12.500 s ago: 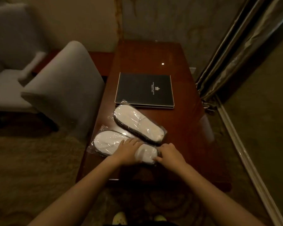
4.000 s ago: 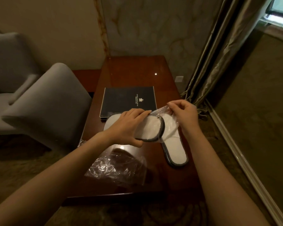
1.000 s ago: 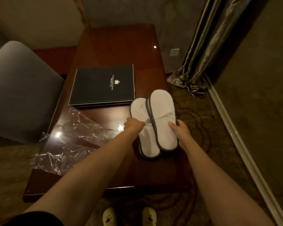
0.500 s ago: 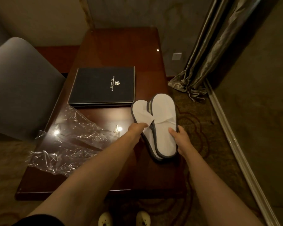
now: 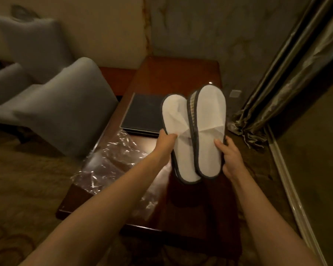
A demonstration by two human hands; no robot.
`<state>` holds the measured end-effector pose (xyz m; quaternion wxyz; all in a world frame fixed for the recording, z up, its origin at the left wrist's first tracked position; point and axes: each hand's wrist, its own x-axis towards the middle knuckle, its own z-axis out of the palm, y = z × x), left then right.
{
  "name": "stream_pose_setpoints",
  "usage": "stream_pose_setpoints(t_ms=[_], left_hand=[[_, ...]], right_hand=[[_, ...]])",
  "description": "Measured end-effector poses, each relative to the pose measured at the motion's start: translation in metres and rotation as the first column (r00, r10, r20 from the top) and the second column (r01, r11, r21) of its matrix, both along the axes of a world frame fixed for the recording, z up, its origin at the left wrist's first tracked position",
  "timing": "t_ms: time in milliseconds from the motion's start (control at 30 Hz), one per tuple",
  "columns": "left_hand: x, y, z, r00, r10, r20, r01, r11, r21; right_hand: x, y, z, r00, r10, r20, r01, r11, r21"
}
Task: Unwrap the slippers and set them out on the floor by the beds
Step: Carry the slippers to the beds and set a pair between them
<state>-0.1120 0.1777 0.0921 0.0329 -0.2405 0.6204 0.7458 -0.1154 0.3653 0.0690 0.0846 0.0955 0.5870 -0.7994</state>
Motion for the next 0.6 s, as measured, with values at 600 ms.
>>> stream_pose_setpoints(t_ms=[600], left_hand=[[0.225, -0.442, 0.047, 0.608, 0.782, -0.140, -0.790, 0.613, -0.009]], right_hand=[[0.100, -0.507, 0.073, 0.622, 0.779, -0.085, -0.729, 0.615, 0.301]])
